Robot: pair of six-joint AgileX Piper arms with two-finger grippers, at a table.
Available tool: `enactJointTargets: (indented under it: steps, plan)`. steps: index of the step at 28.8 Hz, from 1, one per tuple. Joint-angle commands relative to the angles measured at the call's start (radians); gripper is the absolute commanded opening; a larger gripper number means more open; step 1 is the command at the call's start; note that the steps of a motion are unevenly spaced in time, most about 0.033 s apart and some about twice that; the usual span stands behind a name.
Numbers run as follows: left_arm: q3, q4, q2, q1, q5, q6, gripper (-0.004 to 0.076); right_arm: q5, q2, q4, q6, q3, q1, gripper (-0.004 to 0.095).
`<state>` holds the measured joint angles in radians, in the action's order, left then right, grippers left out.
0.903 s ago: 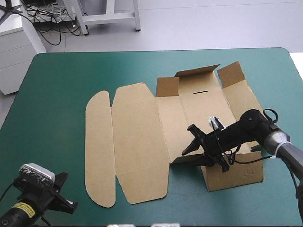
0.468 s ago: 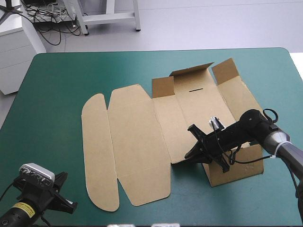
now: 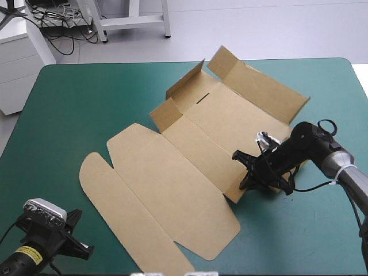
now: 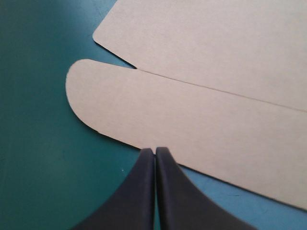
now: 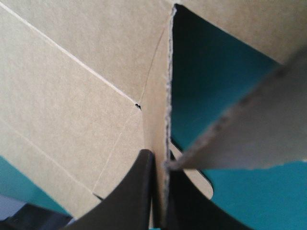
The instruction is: Fold the box
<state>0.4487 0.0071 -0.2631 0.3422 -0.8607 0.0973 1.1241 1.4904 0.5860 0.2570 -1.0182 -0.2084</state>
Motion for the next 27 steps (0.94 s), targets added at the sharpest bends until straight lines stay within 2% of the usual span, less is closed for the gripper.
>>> enactJointTargets:
  steps: [1,8,11,16,27]
  plan:
    - [0.034,0.003,-0.011,0.0,0.065,0.0,-0.0009,0.021,-0.031,-0.183,-0.029,-0.127,0.001,-0.0012]
    - [0.034,0.003,-0.011,0.0,0.065,0.017,-0.001,0.114,0.011,-0.484,-0.101,-0.281,0.001,-0.0012]
    - [0.034,0.0,-0.011,0.0,0.065,0.017,-0.001,0.12,0.05,-0.573,-0.146,-0.315,0.001,-0.0013]
    - [0.034,0.0,-0.011,0.0,0.065,0.017,-0.0009,0.1,0.124,-0.62,-0.234,-0.375,0.001,-0.0013]
    - [0.034,-0.015,-0.011,0.0,0.065,0.017,-0.001,0.064,0.26,-0.612,-0.379,-0.609,0.001,-0.0013]
